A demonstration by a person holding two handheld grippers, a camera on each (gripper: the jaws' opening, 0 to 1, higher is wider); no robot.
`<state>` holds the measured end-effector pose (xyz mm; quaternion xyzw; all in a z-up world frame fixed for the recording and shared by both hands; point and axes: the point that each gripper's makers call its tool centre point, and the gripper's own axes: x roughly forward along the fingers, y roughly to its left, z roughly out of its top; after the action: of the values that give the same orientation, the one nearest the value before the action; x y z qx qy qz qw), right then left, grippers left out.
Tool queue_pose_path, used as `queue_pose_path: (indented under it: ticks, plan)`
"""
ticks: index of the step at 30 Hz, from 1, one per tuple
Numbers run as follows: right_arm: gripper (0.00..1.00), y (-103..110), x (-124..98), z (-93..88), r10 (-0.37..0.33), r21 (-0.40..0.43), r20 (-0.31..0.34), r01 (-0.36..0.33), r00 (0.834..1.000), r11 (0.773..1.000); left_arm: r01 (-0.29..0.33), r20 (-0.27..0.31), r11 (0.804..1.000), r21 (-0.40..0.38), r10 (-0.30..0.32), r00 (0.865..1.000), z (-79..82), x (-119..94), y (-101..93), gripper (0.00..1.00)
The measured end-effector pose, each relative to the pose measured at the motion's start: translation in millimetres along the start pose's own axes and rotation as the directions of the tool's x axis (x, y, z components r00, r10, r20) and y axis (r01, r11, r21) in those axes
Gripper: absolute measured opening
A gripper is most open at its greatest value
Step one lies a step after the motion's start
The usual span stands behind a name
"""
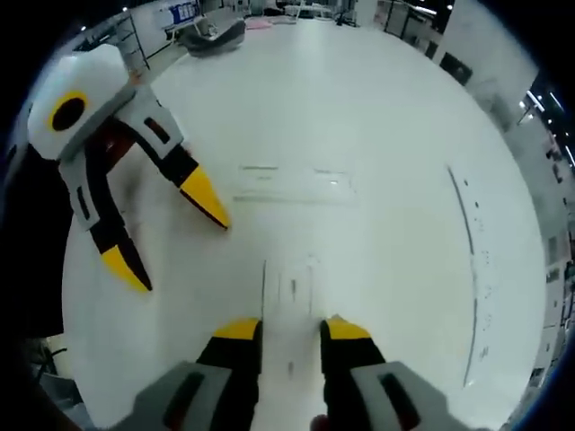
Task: Locate the socket holder cover, grip the socket holder cover, clip it into the socket holder slot.
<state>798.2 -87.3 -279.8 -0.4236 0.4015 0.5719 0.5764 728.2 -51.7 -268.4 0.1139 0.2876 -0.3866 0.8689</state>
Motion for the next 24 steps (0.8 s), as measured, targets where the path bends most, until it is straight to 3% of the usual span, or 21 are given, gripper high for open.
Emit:
queue_pose_path:
  ticks: [6, 11, 18, 24]
  plan:
    - [0.26, -2.0, -19.4, -4.6, -0.021, 0.045, 0.12, 0.016, 0.993, 0.999, 0.01, -0.005, 1.0, -0.001, -0.01, 1.0, -0.9, 1.3, -2.8, 0.52]
    - [0.22, 0.5, -34.5, -15.4, -0.033, 0.043, 0.237, 0.023, 0.971, 0.999, 0.011, -0.006, 1.0, -0.003, -0.011, 1.0, -1.3, 1.3, -3.2, 0.52]
    - [0.21, -5.5, -37.0, -42.2, -0.061, 0.07, 0.288, 0.042, 0.956, 0.997, 0.002, -0.006, 1.0, -0.013, -0.002, 1.0, -1.5, 1.8, -1.5, 0.52]
    - [0.2, -5.1, -25.5, -63.5, -0.065, 0.1, 0.266, 0.039, 0.962, 0.994, 0.0, -0.008, 1.0, -0.011, 0.0, 1.0, -1.7, 2.4, -1.1, 0.52]
